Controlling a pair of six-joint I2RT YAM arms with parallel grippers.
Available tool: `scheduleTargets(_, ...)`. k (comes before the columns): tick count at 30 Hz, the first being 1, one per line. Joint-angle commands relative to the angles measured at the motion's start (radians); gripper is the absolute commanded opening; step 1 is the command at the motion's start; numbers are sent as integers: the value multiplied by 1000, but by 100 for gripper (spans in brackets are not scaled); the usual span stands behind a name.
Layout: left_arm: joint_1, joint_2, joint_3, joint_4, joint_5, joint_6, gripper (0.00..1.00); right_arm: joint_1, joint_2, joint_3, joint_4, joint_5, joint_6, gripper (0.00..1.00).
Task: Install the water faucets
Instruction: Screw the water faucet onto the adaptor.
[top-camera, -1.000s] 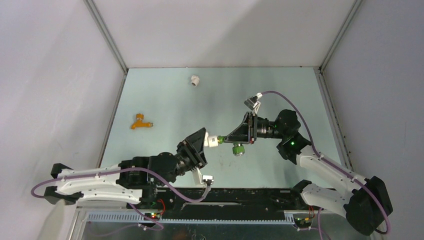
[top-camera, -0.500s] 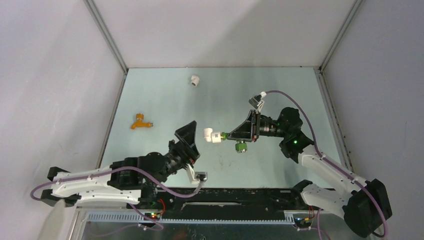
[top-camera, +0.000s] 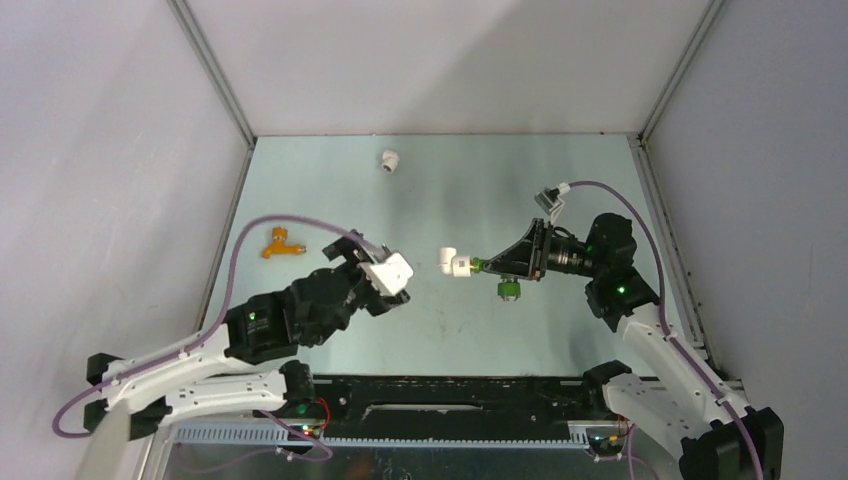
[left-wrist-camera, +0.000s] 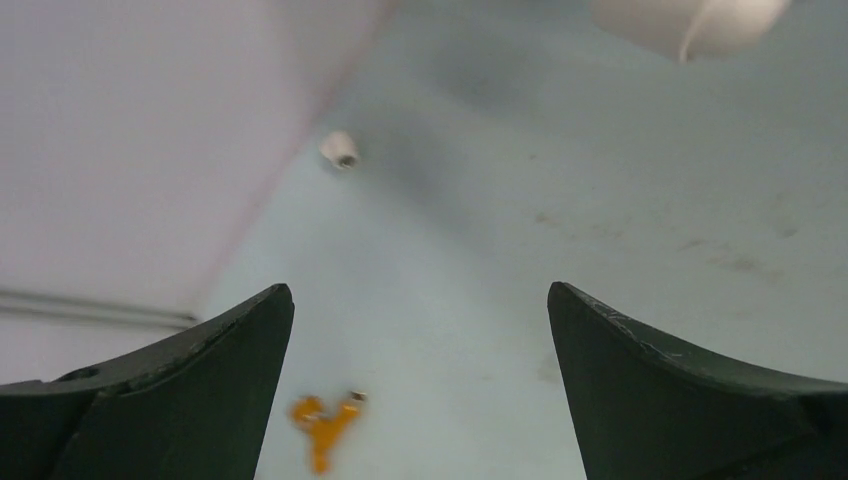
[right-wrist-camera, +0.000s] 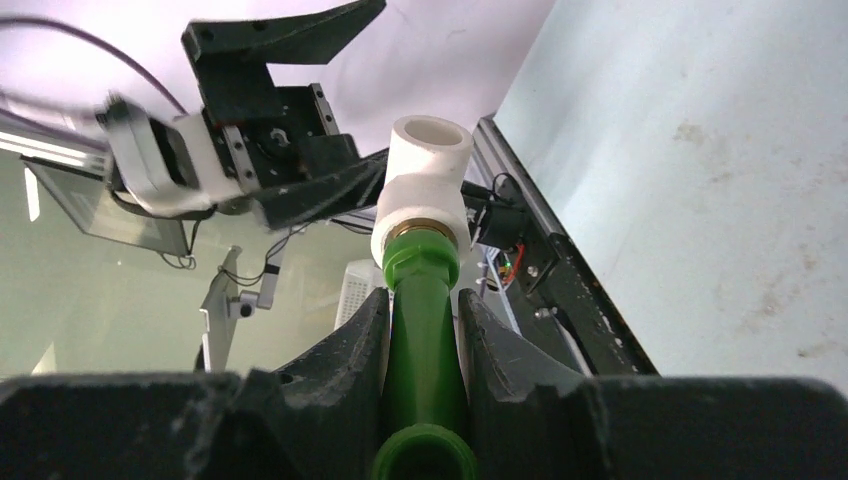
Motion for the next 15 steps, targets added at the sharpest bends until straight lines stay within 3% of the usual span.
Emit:
scheduleTargets(1,99,43,87,-112,99,-625,100,-33,-28,11,-56,-48,-63,0)
scheduleTargets(4,201,78,126,-167,175,-850,100,-41,-28,11,-60,-50,-70,0)
scheduleTargets(8,362,78,103,-125,472,-1061,100,-42,-22,11,-52,-53,-67,0)
scheduleTargets(12,512,39,-3,74,833,-1261,100,-41,-23,11,-48,-54,-65,0)
scheduleTargets(15,597,17,-109,280,1017,-1438,100,-40,-26,11,-48,-53,-63,0)
